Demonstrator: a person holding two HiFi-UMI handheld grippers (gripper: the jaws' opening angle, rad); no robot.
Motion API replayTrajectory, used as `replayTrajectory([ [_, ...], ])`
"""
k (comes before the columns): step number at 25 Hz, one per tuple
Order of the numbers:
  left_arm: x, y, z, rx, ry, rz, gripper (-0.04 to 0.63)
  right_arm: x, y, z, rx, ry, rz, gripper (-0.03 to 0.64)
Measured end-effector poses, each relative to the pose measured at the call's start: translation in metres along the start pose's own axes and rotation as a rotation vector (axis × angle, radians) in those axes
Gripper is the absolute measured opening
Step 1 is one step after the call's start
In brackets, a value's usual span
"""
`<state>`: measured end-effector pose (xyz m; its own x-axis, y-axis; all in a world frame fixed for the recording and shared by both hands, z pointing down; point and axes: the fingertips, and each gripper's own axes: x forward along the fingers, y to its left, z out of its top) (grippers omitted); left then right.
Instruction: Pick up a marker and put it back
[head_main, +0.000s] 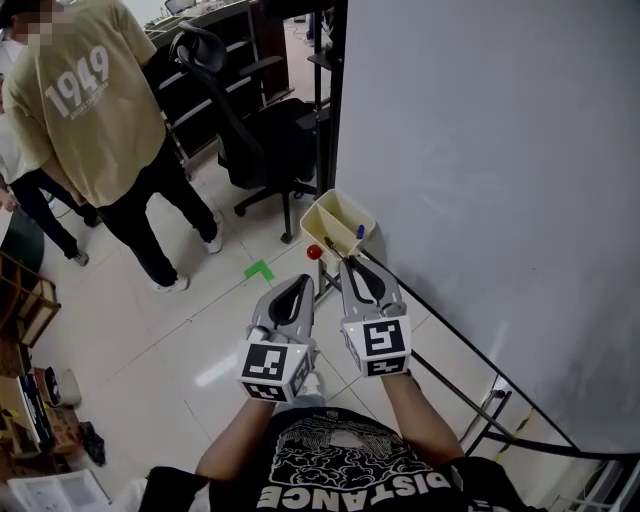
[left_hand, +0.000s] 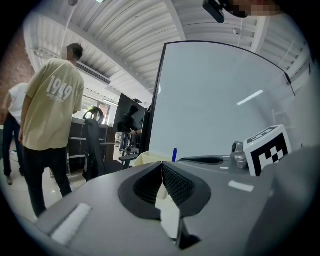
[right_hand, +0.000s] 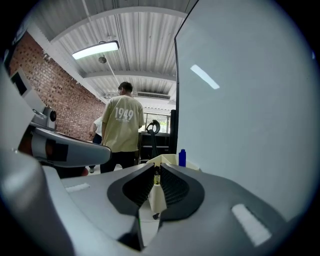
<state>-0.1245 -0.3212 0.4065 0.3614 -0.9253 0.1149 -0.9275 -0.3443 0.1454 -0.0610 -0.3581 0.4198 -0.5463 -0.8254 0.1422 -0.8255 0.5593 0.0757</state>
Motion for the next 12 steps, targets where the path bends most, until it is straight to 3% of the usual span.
replayTrajectory([
  [12, -0.032, -0.03, 0.0, 0.0, -0.021, 0.003, 0.006, -0.053, 0.007, 0.03, -0.014, -0.082, -0.004, 0.033],
])
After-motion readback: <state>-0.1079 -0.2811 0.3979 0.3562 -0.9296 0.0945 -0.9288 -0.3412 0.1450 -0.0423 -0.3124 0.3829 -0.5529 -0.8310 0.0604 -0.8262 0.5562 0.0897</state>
